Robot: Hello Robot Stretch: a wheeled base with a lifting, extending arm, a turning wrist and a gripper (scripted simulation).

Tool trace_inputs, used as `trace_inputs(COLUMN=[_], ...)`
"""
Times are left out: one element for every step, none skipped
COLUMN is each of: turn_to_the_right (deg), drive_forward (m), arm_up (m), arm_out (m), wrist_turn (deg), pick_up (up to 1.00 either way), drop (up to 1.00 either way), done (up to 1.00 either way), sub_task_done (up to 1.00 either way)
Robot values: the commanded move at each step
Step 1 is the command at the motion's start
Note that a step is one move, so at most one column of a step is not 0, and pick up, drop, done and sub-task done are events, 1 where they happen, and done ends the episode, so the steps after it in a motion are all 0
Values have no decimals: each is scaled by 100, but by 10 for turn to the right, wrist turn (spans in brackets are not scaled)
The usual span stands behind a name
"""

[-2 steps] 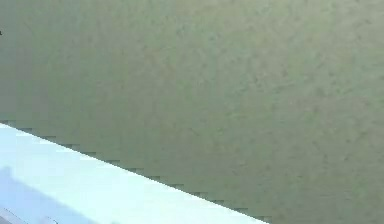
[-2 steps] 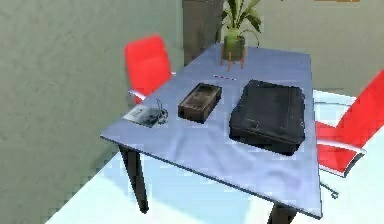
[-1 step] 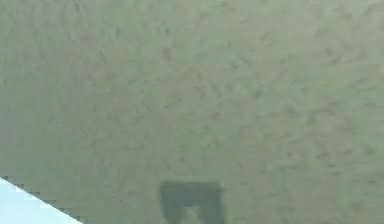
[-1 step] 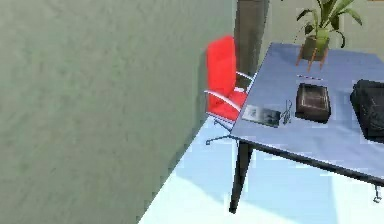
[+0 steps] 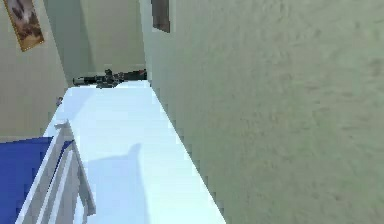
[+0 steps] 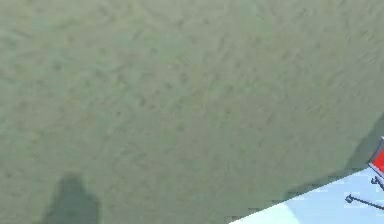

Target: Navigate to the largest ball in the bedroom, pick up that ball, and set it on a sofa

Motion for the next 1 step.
trace_inputs(turn_to_the_right=[-150], drive_forward=[0], arm_up=[0], arm_out=[0], wrist_turn=[0], pick_up=[0], drop=[0], done=[0], sub_task_done=[0])
